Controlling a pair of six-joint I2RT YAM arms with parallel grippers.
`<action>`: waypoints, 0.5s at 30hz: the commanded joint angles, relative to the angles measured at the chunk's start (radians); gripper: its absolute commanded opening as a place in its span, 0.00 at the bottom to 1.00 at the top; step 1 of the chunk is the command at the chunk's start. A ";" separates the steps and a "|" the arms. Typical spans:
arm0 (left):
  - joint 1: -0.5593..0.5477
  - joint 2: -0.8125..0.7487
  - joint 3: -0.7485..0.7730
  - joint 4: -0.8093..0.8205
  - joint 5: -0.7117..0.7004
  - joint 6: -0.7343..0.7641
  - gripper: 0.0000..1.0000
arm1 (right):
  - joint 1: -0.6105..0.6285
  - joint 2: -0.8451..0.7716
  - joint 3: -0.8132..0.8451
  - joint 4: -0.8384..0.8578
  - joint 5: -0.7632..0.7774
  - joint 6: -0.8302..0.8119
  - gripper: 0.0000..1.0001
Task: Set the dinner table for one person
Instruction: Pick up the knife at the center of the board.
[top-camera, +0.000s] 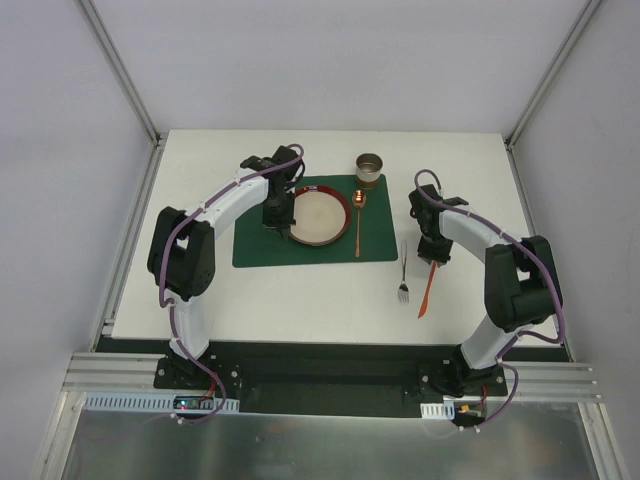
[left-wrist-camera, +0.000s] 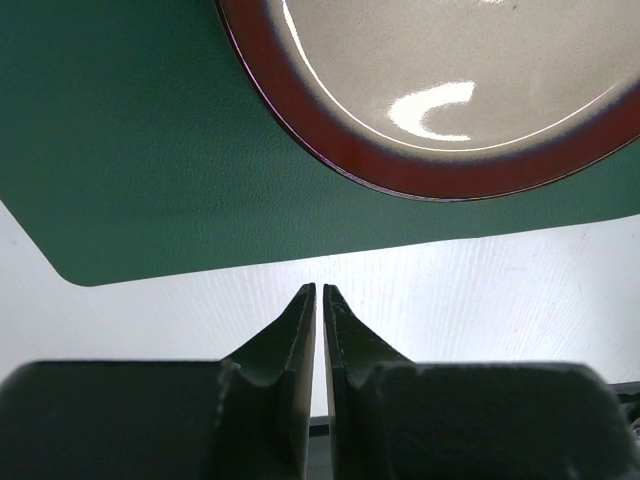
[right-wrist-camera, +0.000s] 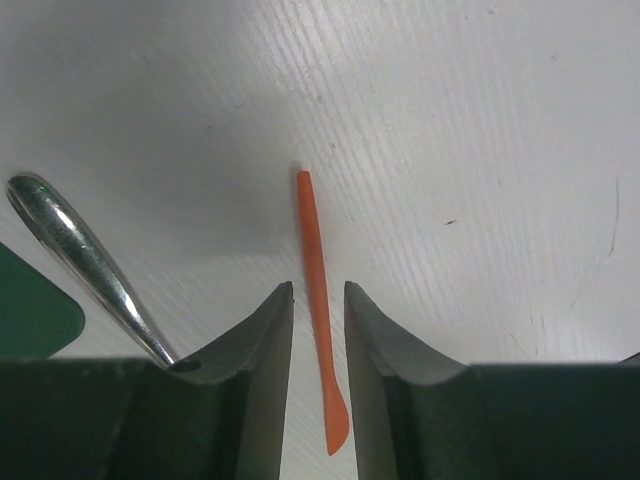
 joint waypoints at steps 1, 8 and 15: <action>0.011 0.003 0.029 -0.015 0.007 -0.002 0.06 | -0.005 0.011 -0.026 0.029 -0.031 -0.003 0.30; 0.012 0.006 0.029 -0.014 0.007 -0.002 0.06 | -0.008 0.025 -0.032 0.047 -0.052 -0.009 0.33; 0.011 0.010 0.033 -0.015 0.007 -0.003 0.06 | -0.014 0.039 -0.039 0.055 -0.062 -0.009 0.33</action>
